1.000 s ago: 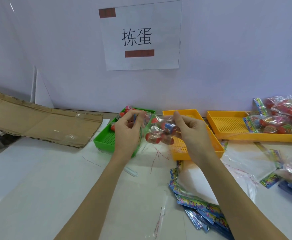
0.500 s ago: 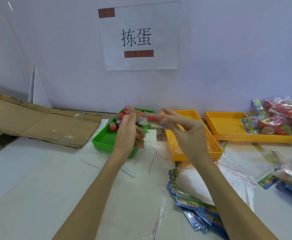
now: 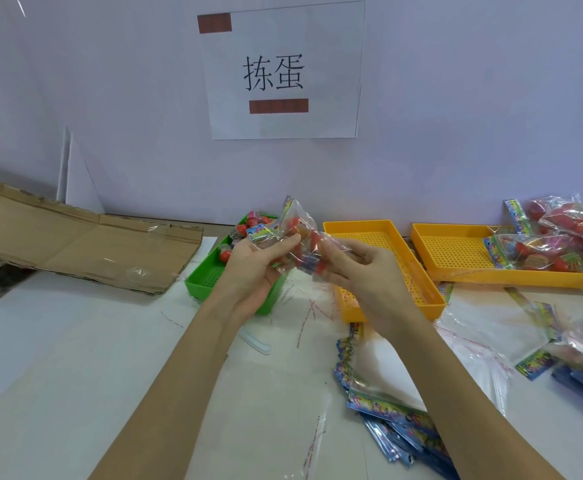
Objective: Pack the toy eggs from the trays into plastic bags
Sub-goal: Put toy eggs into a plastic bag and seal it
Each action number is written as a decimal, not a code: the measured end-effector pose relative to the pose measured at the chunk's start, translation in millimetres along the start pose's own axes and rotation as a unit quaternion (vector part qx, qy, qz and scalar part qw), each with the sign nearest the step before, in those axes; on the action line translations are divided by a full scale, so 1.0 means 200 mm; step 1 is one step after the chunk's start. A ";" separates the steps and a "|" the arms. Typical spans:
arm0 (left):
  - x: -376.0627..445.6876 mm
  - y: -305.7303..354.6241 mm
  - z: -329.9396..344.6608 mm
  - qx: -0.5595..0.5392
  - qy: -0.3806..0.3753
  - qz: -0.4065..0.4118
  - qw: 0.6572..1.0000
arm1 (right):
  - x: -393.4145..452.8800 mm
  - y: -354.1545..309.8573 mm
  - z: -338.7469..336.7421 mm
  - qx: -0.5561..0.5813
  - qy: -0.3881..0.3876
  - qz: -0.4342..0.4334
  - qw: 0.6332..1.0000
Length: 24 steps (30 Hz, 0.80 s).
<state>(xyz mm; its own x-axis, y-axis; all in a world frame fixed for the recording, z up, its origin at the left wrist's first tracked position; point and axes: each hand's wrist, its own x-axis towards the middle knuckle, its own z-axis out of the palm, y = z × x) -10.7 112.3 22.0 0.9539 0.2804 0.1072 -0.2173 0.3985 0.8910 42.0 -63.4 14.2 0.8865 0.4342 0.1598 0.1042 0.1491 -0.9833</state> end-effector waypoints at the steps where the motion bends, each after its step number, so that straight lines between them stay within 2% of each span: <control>1: 0.00 0.00 0.00 -0.010 0.002 -0.007 1.000 | 0.00 0.00 -0.01 0.019 -0.011 0.009 1.000; 5: 0.01 0.00 -0.01 -0.044 0.095 -0.015 0.994 | 0.01 -0.01 -0.04 0.033 -0.012 0.040 0.999; 10: 0.01 -0.02 0.00 -0.042 0.167 0.065 0.983 | 0.00 -0.02 -0.02 0.128 -0.019 0.108 0.986; 13: 0.01 -0.05 0.03 0.027 0.199 0.135 0.970 | 0.01 -0.03 0.00 0.137 0.011 0.109 0.985; 16: 0.00 -0.06 0.04 0.114 0.208 0.206 0.949 | 0.01 -0.04 -0.03 0.133 -0.064 0.128 0.981; 20: -0.01 -0.07 0.03 0.206 0.179 0.252 0.928 | 0.00 -0.03 -0.03 0.102 -0.186 0.173 0.962; 24: 0.00 -0.07 0.00 0.199 0.205 0.226 0.931 | 0.00 -0.04 -0.05 0.073 -0.194 0.187 0.960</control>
<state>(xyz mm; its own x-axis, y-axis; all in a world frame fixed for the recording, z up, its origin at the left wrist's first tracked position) -8.0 106.1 9.5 0.6062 0.6833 0.4070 -0.4069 -0.1732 0.8969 46.0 -73.6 22.1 0.6116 0.7758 -0.1548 -0.2784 0.0278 -0.9601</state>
